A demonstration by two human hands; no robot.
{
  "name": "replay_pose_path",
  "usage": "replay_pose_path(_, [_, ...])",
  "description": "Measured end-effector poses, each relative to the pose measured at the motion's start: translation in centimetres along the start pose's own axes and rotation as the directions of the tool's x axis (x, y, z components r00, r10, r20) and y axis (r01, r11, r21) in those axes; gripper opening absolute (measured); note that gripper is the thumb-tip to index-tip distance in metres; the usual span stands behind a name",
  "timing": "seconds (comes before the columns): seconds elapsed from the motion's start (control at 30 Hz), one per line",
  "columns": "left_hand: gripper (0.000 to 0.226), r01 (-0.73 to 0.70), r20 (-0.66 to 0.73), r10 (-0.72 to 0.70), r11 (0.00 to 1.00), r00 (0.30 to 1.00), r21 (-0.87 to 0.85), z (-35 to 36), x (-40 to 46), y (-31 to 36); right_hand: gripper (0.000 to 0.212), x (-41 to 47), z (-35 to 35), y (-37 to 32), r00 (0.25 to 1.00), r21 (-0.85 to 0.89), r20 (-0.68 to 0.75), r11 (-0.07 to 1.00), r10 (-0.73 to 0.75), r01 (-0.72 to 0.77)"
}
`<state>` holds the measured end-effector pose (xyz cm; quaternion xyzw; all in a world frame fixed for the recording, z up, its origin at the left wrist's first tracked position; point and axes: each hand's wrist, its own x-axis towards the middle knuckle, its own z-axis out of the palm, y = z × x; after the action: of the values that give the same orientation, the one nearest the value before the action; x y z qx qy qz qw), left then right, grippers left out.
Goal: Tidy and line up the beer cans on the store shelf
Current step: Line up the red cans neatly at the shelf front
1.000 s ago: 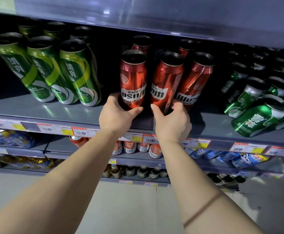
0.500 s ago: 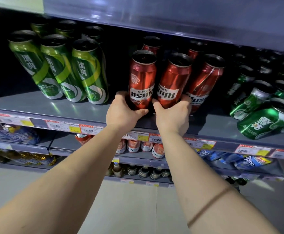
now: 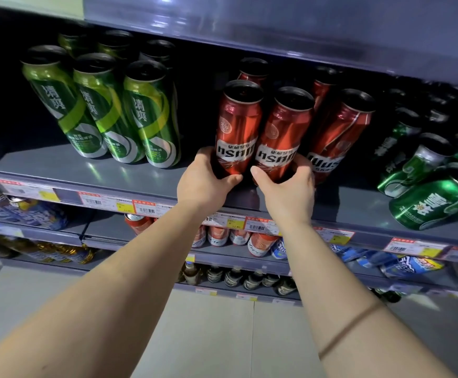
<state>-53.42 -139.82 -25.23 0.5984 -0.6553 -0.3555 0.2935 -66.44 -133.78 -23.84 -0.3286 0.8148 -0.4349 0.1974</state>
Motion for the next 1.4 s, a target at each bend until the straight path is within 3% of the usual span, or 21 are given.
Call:
replay_pose_path(0.23, [0.064, -0.025, 0.041, 0.024, 0.999, 0.999, 0.033, 0.1, 0.1, 0.0, 0.064, 0.1, -0.1, 0.6, 0.999, 0.017, -0.006, 0.999, -0.035, 0.035])
replay_pose_path(0.33, [0.074, -0.041, 0.010, 0.040, 0.997, 0.999, 0.068, 0.3, 0.3, 0.1, 0.054, 0.2, -1.8, 2.1, 0.987, 0.070, -0.153, 0.996, -0.041, 0.053])
replay_pose_path(0.43, [0.072, -0.024, -0.008, 0.025, 0.996, 1.000, 0.083, 0.5, 0.6, 0.1, 0.064, 1.9, -4.0, 3.9, 0.969, 0.005, -0.247, 1.000, -0.027, 0.030])
replay_pose_path(0.53, [0.069, -0.029, -0.016, 0.031, 0.996, 0.999, 0.081, 0.6, 0.7, 0.0, 0.092, 4.5, -5.1, 4.0, 0.995, -0.096, -0.100, 0.995, -0.011, 0.001])
replay_pose_path(0.7, [0.067, -0.036, -0.027, 0.037, 0.997, 0.999, 0.069, 0.4, 0.5, 0.2, 0.071, 5.8, -5.2, 4.3, 0.999, -0.086, -0.036, 0.996, -0.021, 0.018])
replay_pose_path(1.4, [0.065, -0.030, -0.023, 0.031, 0.998, 0.999, 0.056, 0.5, 0.6, -0.5, 0.076, 4.8, -4.6, 4.6, 0.986, -0.178, 0.089, 0.972, -0.138, 0.152])
